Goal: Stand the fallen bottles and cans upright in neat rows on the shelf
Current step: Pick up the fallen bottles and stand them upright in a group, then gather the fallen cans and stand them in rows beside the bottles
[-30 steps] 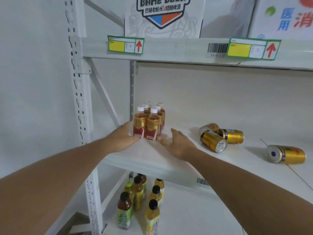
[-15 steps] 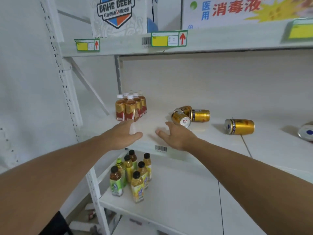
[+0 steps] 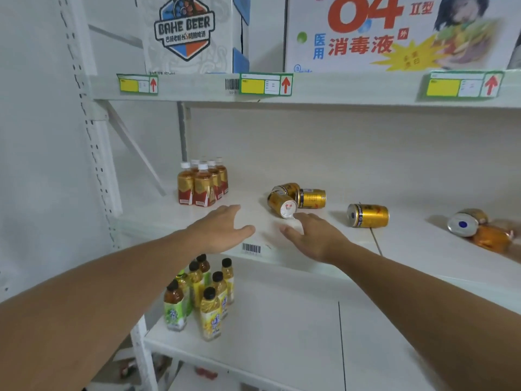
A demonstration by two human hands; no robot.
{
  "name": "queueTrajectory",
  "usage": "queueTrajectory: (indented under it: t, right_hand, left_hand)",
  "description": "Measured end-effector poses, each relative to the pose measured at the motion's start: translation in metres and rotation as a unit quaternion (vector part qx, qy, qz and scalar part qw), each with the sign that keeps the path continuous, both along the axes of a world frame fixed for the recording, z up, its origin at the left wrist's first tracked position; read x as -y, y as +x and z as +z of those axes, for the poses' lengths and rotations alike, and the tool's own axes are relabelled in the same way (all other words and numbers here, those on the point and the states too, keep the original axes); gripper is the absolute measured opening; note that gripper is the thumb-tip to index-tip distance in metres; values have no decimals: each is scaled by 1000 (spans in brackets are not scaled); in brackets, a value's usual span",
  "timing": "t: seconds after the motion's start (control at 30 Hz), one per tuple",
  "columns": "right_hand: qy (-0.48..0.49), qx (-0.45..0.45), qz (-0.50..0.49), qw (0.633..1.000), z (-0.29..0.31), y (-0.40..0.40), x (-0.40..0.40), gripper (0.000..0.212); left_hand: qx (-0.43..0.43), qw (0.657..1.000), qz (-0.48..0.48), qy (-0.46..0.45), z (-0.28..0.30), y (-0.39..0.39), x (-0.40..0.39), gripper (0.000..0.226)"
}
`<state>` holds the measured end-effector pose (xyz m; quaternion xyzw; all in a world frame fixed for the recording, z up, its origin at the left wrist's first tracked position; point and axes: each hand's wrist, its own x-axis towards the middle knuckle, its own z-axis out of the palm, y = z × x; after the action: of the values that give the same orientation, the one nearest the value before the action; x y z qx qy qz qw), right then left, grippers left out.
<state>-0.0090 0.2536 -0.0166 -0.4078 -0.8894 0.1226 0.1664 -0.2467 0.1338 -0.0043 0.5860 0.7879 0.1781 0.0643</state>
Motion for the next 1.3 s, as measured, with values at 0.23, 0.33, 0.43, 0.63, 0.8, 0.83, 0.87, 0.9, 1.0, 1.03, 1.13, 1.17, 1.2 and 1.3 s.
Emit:
queueTrajectory:
  t: [0.23,0.33,0.43,0.63,0.8,0.83,0.87,0.9,1.0,1.03,1.13,1.17,1.2,1.3]
  right_hand:
    - [17,26,-34,999,1,22,-2,81]
    - [28,24,-33,999,3,39,-7,81]
    - [36,14,-35,999,7,59,-18,81]
    - [25,-17,-9,1000,8,114,-48,77]
    - [57,24,33,998,-5,170,-71,64]
    - [64,27,46,997,-9,178,-76,60]
    - [71,21,54,996,-10,185,-80,57]
    - [80,12,57,995,-10,189,-84,53]
    - [105,-7,61,993,-2,193,-99,37]
    - [109,-15,61,992,1,191,-105,32]
    - [119,-42,56,990,10,185,-120,26]
    - [123,-46,54,990,12,183,-125,28]
    - [125,-49,48,990,13,181,-128,30]
    - [117,-36,22,992,18,175,-139,39]
  left_hand:
    - [26,999,-22,7,-14,8,-18,96]
    - [6,1000,-29,0,-11,22,-23,96]
    - [-6,1000,-28,-3,-4,43,-32,95]
    - [-23,1000,-17,-6,1,99,-53,96]
    - [-14,1000,9,0,-11,149,-72,92]
    - [-14,1000,14,6,-15,158,-76,91]
    - [-15,1000,19,10,-17,164,-79,90]
    - [-19,1000,24,8,-17,168,-80,90]
    - [-40,999,33,-2,-13,171,-82,85]
    - [-45,998,38,0,-10,170,-82,83]
    - [-75,996,45,2,-4,157,-81,76]
    - [-90,995,42,5,-3,150,-81,74]
    - [-100,994,41,13,-1,143,-82,70]
    - [-90,993,52,61,7,118,-92,56]
